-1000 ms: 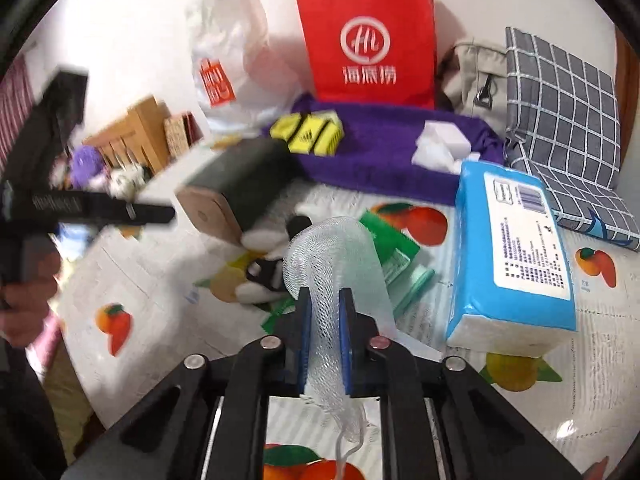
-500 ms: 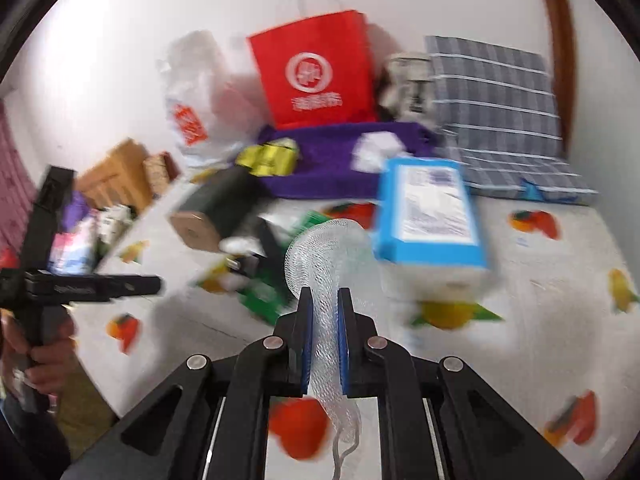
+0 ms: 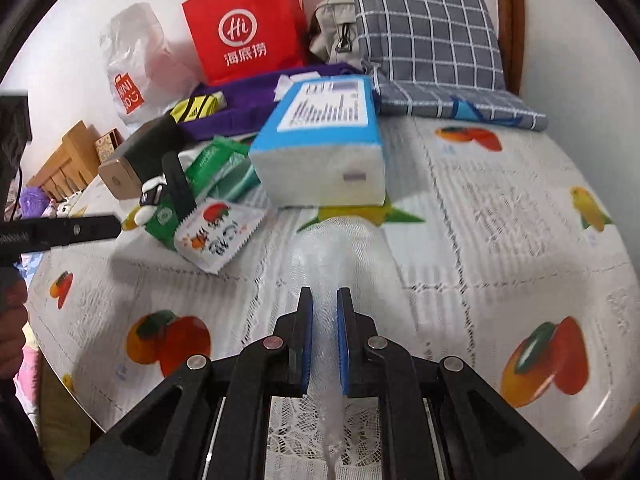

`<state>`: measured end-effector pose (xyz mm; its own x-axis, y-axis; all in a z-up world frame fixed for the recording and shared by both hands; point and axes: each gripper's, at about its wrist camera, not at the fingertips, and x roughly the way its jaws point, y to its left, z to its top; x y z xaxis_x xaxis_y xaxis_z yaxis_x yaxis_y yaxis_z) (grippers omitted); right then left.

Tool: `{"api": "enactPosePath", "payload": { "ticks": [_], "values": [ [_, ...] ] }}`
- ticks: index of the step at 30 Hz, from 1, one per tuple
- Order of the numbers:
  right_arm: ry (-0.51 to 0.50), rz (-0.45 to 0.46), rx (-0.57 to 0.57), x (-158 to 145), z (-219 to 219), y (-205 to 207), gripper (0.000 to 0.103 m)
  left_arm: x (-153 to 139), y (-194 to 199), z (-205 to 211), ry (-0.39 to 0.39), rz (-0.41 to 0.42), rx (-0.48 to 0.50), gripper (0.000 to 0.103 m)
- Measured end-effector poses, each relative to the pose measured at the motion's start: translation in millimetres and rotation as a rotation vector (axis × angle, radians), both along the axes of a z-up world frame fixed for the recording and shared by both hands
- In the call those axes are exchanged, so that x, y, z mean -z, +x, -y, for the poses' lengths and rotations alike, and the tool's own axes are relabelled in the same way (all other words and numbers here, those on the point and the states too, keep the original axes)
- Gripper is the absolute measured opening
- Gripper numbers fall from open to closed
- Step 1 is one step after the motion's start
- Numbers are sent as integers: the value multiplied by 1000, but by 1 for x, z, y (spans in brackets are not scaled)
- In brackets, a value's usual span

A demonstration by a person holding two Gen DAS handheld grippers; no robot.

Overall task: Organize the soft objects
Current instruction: 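Grasp the tomato snack packet with the left tool while the right tool holds the mesh bag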

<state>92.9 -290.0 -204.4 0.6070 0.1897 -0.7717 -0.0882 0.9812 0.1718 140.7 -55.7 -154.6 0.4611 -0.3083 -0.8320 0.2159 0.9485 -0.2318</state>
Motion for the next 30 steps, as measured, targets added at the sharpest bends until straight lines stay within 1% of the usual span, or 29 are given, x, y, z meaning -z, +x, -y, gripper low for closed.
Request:
{"api": "enactPosePath", "payload": {
  "ticks": [4,8,11,12,14,15,17,20,22,23,24,25,26,28,30],
  "values": [
    [26,18,-6,4,4,-3,11,4,5,35,10,5,92,70],
    [7,21,15,2,9,-6,11,15,12,62,85,5,145,70],
    [-20,27,39,-1,12,-12,11,30,17,73,133,-26,168,70],
    [-25,28,48,-3,13,-14,11,33,19,75,144,-25,171,74],
    [-31,35,58,-5,15,-16,11,34,17,79,161,12,191,80],
    [-33,38,68,-6,15,-18,11,35,18,81,165,12,198,83],
    [-32,36,78,-6,15,-19,11,37,19,85,173,27,214,87],
    [-42,25,90,-5,14,-20,11,40,21,95,223,49,228,88],
    [-61,24,92,-7,11,-21,11,40,22,98,215,57,232,87],
    [-66,24,93,-8,10,-22,11,39,22,99,216,67,240,82],
    [-68,24,95,-9,9,-22,11,38,22,100,213,76,242,71],
    [-67,24,96,-10,8,-23,11,36,21,99,203,84,242,64],
    [-65,24,99,-10,8,-24,11,34,21,98,193,90,242,53],
    [-62,18,104,-11,7,-25,11,34,20,97,184,93,252,49],
    [-61,12,108,-10,6,-26,11,32,18,92,161,97,261,40]
  ]
}}
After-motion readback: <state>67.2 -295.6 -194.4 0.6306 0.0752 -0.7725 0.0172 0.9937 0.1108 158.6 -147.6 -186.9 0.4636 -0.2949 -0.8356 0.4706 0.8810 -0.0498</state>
